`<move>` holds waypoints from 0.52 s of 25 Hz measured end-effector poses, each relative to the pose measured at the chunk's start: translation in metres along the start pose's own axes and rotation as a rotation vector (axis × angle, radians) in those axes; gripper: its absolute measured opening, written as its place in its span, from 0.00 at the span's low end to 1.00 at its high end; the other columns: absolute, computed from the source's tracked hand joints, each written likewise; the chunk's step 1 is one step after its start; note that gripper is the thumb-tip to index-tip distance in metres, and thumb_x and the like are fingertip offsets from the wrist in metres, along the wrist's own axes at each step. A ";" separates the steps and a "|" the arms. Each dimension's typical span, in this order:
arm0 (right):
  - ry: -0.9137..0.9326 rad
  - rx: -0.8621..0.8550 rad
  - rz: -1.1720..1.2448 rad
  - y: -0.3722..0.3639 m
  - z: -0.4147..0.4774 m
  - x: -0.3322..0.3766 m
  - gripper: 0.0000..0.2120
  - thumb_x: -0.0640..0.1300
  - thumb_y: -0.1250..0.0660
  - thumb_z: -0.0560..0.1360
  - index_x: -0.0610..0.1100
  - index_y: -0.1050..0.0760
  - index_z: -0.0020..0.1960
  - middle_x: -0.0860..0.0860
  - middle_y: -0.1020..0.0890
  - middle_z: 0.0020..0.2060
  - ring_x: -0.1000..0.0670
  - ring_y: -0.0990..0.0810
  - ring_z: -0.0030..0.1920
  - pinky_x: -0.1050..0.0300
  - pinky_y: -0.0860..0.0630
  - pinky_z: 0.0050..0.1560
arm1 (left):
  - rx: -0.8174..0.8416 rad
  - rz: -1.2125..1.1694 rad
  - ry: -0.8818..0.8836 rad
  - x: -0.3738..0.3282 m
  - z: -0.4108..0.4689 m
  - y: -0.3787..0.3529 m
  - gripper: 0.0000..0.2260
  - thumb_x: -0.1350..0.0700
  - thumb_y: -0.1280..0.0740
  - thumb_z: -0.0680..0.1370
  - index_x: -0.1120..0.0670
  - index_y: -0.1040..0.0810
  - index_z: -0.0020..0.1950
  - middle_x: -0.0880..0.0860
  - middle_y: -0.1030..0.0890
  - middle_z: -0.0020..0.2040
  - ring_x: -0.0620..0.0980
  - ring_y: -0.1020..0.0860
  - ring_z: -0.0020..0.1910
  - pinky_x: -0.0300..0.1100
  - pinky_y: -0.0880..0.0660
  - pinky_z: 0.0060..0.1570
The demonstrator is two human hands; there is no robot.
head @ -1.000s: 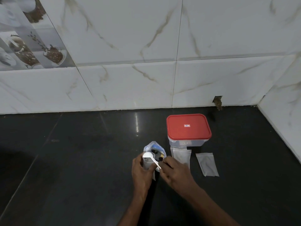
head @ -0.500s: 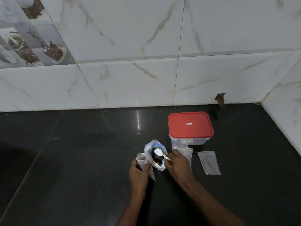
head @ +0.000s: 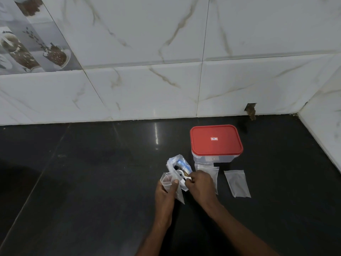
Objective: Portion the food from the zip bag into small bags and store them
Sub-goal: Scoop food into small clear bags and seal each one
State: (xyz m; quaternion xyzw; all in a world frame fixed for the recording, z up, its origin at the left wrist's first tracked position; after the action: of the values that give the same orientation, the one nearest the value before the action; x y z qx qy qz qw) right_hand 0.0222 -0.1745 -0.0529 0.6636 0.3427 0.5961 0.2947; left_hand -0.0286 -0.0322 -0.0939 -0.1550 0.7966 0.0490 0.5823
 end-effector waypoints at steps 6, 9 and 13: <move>-0.223 -0.030 0.360 0.016 0.000 -0.012 0.07 0.38 0.32 0.72 0.39 0.19 0.37 0.47 0.17 0.29 0.50 0.20 0.22 0.52 0.20 0.27 | -0.085 0.039 0.029 0.003 0.000 0.013 0.12 0.56 0.29 0.78 0.56 0.21 0.62 0.54 0.14 0.53 0.50 0.15 0.52 0.37 0.20 0.46; -0.238 -0.042 0.463 0.028 -0.003 -0.009 0.08 0.37 0.32 0.73 0.40 0.18 0.36 0.48 0.17 0.28 0.49 0.19 0.22 0.56 0.22 0.26 | -0.144 0.148 0.029 0.001 -0.003 0.021 0.13 0.54 0.25 0.76 0.51 0.21 0.59 0.50 0.14 0.50 0.44 0.15 0.48 0.36 0.21 0.44; -0.124 -0.096 0.569 0.048 -0.011 0.007 0.07 0.37 0.30 0.73 0.42 0.18 0.37 0.48 0.18 0.27 0.51 0.21 0.23 0.58 0.23 0.26 | -0.172 0.278 -0.026 -0.005 0.000 0.023 0.13 0.53 0.22 0.72 0.49 0.21 0.53 0.48 0.15 0.48 0.44 0.16 0.46 0.42 0.20 0.46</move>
State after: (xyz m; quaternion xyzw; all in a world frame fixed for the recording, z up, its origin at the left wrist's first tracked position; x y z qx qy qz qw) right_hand 0.0165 -0.1977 -0.0092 0.7535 0.0957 0.6287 0.1671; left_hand -0.0340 -0.0090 -0.0917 -0.0919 0.7955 0.1992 0.5648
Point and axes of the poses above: each hand's wrist, its own z-axis towards the middle knuckle, its own y-axis out of the back of the hand, x = y × z, the point moved 7 cm from there along z, towards the middle knuckle
